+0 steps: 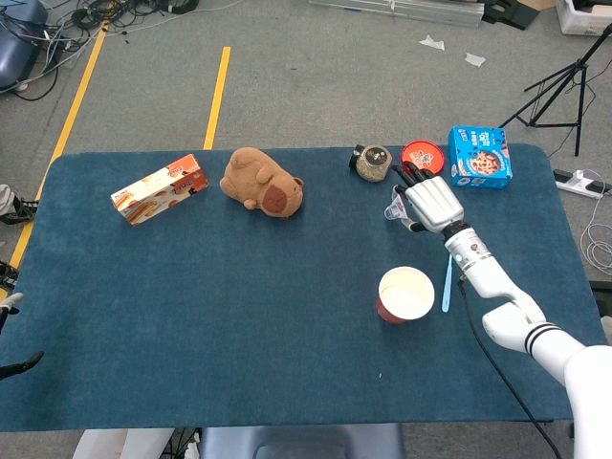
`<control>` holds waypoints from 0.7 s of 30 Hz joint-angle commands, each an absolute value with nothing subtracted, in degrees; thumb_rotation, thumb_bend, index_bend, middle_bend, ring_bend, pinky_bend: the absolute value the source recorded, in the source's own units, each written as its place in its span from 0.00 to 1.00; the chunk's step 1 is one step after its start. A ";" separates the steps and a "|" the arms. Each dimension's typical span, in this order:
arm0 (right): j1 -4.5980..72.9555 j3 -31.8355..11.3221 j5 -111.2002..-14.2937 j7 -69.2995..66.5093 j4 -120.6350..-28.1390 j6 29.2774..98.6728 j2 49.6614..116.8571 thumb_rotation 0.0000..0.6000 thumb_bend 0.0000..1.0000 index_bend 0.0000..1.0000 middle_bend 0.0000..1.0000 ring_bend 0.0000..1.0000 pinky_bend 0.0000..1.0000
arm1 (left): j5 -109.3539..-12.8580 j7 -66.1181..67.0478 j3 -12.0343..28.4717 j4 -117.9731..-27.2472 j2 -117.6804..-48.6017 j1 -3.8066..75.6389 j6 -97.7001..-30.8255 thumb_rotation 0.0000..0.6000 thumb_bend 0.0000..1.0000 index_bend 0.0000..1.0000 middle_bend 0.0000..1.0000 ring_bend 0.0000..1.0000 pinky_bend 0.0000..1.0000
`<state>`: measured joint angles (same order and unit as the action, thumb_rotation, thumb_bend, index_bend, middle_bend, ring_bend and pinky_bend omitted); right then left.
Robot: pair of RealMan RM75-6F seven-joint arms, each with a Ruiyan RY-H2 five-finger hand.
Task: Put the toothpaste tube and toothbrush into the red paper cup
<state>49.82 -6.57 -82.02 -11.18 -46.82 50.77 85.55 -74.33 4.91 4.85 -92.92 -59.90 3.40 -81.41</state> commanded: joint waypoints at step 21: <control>42.51 -12.05 -77.74 -10.17 -86.48 56.96 60.15 1.00 0.23 0.67 0.13 0.00 0.23 | -75.06 5.87 4.33 -93.09 -60.17 3.67 -81.15 1.00 0.00 0.16 0.31 0.25 0.22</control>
<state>44.07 -11.35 -78.47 -10.77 -82.14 56.05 63.82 -75.05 5.85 4.35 -93.07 -60.17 3.66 -81.15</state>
